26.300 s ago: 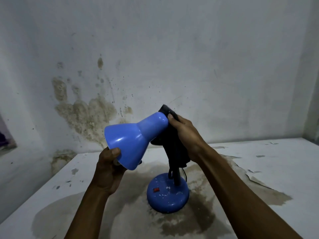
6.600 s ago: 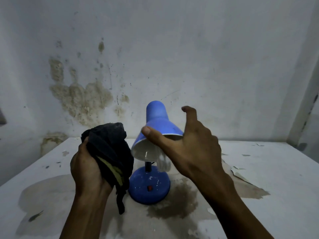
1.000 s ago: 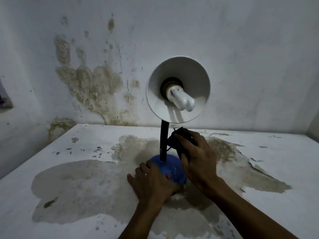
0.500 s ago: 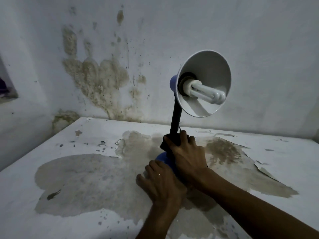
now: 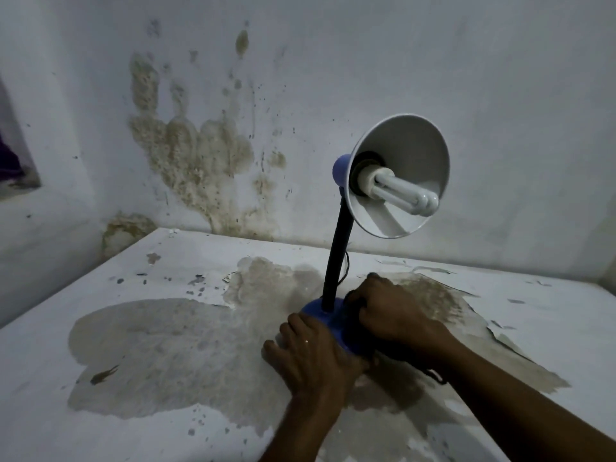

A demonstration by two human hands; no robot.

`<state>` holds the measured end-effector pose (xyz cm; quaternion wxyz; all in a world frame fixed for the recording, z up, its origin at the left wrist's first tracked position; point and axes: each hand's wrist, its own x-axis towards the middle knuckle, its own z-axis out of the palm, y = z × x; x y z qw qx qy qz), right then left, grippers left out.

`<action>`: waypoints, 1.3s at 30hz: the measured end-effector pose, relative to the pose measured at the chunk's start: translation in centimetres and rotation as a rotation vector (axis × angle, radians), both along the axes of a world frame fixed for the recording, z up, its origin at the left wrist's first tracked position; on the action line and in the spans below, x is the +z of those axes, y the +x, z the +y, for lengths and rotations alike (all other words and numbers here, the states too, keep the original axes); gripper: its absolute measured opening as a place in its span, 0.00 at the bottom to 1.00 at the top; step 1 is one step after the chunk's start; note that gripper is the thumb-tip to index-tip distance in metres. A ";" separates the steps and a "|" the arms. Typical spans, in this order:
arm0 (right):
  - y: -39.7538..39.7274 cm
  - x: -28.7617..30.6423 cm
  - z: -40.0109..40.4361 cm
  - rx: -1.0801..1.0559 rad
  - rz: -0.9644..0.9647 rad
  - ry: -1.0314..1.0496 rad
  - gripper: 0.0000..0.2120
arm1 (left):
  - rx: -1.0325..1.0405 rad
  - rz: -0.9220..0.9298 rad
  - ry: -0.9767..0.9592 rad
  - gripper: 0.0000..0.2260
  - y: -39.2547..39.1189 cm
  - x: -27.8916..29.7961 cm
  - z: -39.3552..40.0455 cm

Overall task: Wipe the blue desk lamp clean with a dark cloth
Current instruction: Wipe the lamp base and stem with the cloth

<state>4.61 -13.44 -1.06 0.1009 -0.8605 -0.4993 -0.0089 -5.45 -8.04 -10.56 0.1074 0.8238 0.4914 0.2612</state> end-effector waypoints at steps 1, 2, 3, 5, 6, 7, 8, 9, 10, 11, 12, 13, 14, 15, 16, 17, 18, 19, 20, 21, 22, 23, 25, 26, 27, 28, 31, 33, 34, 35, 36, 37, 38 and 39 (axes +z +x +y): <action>0.1 0.0 -0.5 0.004 0.013 0.098 0.21 | -0.001 -0.009 0.002 0.50 -0.1 0.1 0.0; 0.1 0.0 -0.9 0.021 -0.028 0.205 0.22 | 0.001 -0.005 0.003 0.52 -0.2 0.4 -0.1; -0.2 0.0 -1.1 0.065 -0.117 0.299 0.22 | 0.002 0.007 0.002 0.53 -0.3 0.7 -0.2; -1.1 0.0 -0.8 0.178 -0.299 0.401 0.19 | 0.010 0.044 0.010 0.54 -0.4 0.9 -0.3; -1.5 0.0 -0.3 0.203 -0.367 0.392 0.19 | 0.014 0.062 0.016 0.54 -0.5 0.9 -0.3; -1.7 0.1 0.4 0.193 -0.423 0.340 0.20 | 0.018 0.072 0.016 0.55 -0.5 1.0 -0.3; -1.8 -0.1 1.1 0.160 -0.467 0.268 0.22 | 0.020 0.068 0.014 0.55 -0.6 1.0 -0.4; -1.8 -0.3 1.8 0.123 -0.501 0.209 0.24 | 0.020 0.054 0.007 0.55 -0.6 1.0 -0.4; -1.6 -0.6 2.3 0.099 -0.518 0.161 0.25 | 0.022 0.045 -0.002 0.54 -0.6 0.9 -0.4; -1.3 -0.9 2.5 0.087 -0.529 0.129 0.24 | 0.021 0.044 -0.017 0.54 -0.5 0.8 -0.4; -1.0 -1.3 2.5 0.082 -0.532 0.099 0.23 | 0.018 0.044 -0.029 0.52 -0.4 0.9 -0.3; -0.9 -1.9 2.5 0.085 -0.533 0.066 0.21 | 0.010 0.038 -0.040 0.49 -0.3 0.8 -0.2; -0.9 -2.5 2.3 0.101 -0.512 0.020 0.20 | 0.004 0.021 -0.034 0.45 -0.3 0.6 -0.2; -0.9 -3.0 2.2 0.120 -0.485 -0.013 0.19 | 0.002 0.009 -0.016 0.41 -0.3 0.5 -0.3; -0.9 -3.5 2.0 0.135 -0.460 -0.020 0.19 | 0.003 0.004 0.004 0.37 -0.3 0.3 -0.3; -0.8 -3.8 1.9 0.135 -0.448 -0.005 0.19 | 0.002 0.002 0.008 0.36 -0.3 0.3 -0.3; -0.7 -3.9 1.7 0.129 -0.449 0.018 0.20 | 0.000 0.009 0.010 0.36 -0.3 0.3 -0.3; -0.5 -3.7 1.5 0.124 -0.457 0.026 0.21 | -0.001 0.020 0.006 0.37 -0.3 0.3 -0.3; -0.4 -3.6 1.3 0.121 -0.458 0.026 0.21 | -0.006 0.029 0.003 0.39 -0.4 0.3 -0.3; -0.3 -3.4 1.1 0.119 -0.456 0.016 0.22 | -0.011 0.036 -0.006 0.40 -0.3 0.3 -0.3; -0.3 -3.2 0.8 0.120 -0.461 0.001 0.22 | -0.015 0.034 -0.011 0.42 -0.3 0.3 -0.3; -0.1 -3.2 0.5 0.111 -0.465 -0.021 0.22 | -0.017 0.022 -0.011 0.43 -0.3 0.3 -0.2; 0.6 -3.0 -0.4 0.052 -0.451 -0.037 0.21 | -0.021 0.021 -0.026 0.51 -0.6 0.8 -0.2; 1.3 -2.7 -1.0 0.012 -0.427 -0.031 0.20 | -0.014 0.049 -0.043 0.55 -0.6 1.1 -0.2; 2.0 -2.4 -1.8 -0.034 -0.389 -0.028 0.19 | -0.002 0.084 -0.055 0.57 -0.6 1.0 -0.2; 2.6 -2.0 -2.5 -0.074 -0.356 -0.019 0.20 | 0.004 0.108 -0.065 0.58 -0.6 0.9 -0.2; 3.0 -1.7 -3.6 -0.066 -0.348 0.019 0.22 | 0.011 0.101 -0.065 0.58 -0.5 1.0 -0.1; 2.1 -2.0 -3.1 0.056 -0.360 0.082 0.23 | 0.011 0.099 -0.075 0.57 -0.5 1.0 -0.2; 1.3 -2.1 -2.6 0.132 -0.363 0.105 0.23 | 0.012 0.075 -0.062 0.54 -0.5 0.9 -0.1; 0.6 -2.2 -1.9 0.198 -0.379 0.128 0.23 | 0.015 0.058 -0.043 0.49 -0.5 0.8 -0.1; -0.2 -2.2 -1.1 0.237 -0.407 0.145 0.23 | 0.019 0.051 -0.020 0.44 -0.5 0.6 -0.1; -0.8 -2.2 -0.4 0.252 -0.441 0.158 0.22 | 0.022 0.041 0.000 0.40 -0.4 0.4 -0.1; -1.1 -2.1 0.3 0.246 -0.474 0.174 0.21 | 0.020 0.037 -0.004 0.39 -0.4 0.4 -0.2; -1.2 -2.2 0.7 0.229 -0.502 0.190 0.20 | 0.018 0.042 -0.022 0.40 -0.4 0.5 -0.2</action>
